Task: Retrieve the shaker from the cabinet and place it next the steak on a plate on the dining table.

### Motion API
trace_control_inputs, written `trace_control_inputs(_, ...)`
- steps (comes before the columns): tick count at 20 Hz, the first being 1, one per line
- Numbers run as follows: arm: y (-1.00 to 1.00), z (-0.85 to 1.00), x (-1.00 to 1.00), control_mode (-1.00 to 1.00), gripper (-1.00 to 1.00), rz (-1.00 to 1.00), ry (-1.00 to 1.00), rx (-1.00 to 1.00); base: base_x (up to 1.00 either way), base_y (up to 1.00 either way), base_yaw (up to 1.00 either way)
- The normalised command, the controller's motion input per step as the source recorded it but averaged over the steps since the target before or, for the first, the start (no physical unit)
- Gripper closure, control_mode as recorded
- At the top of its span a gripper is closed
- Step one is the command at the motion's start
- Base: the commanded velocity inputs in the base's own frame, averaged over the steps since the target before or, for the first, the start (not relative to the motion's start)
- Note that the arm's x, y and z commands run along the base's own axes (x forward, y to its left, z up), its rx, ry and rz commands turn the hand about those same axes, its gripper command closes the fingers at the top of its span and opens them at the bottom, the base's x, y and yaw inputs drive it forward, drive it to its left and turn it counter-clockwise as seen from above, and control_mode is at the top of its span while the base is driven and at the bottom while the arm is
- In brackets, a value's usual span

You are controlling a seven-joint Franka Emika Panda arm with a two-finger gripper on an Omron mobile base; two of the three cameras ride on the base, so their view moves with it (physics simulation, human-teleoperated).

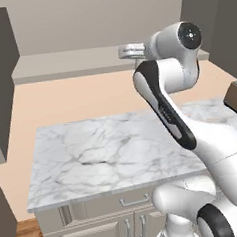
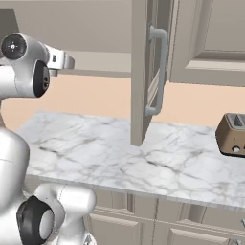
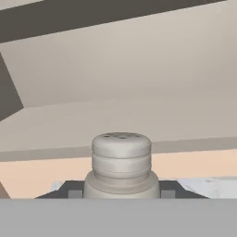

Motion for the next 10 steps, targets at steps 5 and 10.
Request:
trace_control_inputs(5, -0.56, -0.04, -1.00, -1.00, 1.00, 0.00, -0.12, 0.01, 0.00, 0.00, 0.00)
trace_control_inputs(10, -0.24, -0.59, -1.00, -1.00, 1.00, 0.13, -0.38, 0.00, 0.00, 0.00, 0.00)
